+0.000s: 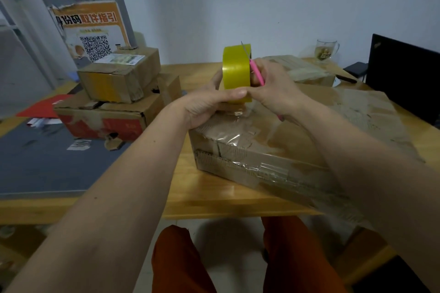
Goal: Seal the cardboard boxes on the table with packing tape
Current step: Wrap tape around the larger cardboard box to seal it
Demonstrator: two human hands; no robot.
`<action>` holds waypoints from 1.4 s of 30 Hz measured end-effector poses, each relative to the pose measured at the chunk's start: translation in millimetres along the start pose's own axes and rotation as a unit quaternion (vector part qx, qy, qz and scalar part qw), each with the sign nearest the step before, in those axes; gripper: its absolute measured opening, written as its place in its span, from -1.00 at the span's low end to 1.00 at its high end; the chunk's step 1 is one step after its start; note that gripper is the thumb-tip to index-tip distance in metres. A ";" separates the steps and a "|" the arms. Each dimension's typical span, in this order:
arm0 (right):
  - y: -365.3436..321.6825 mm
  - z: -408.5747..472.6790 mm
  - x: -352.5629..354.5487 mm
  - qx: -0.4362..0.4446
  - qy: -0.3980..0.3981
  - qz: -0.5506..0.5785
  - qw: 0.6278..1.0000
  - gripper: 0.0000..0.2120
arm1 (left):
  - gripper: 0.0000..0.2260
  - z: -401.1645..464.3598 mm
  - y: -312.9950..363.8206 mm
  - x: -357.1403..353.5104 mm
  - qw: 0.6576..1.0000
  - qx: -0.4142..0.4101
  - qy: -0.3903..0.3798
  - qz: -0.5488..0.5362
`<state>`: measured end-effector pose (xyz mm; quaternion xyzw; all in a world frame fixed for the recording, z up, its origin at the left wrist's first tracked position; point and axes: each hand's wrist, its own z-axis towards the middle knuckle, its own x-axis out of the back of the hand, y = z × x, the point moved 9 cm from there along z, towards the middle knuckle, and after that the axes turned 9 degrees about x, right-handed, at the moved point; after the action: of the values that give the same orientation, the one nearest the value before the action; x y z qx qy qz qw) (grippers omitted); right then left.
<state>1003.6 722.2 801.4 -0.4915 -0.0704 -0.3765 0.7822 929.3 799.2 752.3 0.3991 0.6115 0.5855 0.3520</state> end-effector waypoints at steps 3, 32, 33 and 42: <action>-3.9 0.0 -0.6 0.011 -0.027 -0.026 0.999 -0.73 | 0.19 1.8 4.8 1.8 0.999 -0.020 0.016 -0.045; -11.0 -33.6 -22.9 0.077 -0.186 -0.360 0.911 -0.82 | -0.23 24.9 -7.0 22.2 0.985 -0.032 0.107 -0.132; -11.3 -32.2 -22.9 0.080 -0.180 -0.359 0.912 -0.82 | -0.23 25.2 -7.0 22.0 0.985 -0.034 0.105 -0.133; -21.5 -25.2 -23.8 0.104 -0.145 -0.460 0.870 -0.81 | -0.02 24.6 -4.4 22.1 0.984 -0.049 0.116 -0.125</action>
<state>966.1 708.8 792.6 -0.3683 -0.4399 -0.6090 0.5477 941.5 829.8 747.1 0.2316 0.6638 0.6085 0.3680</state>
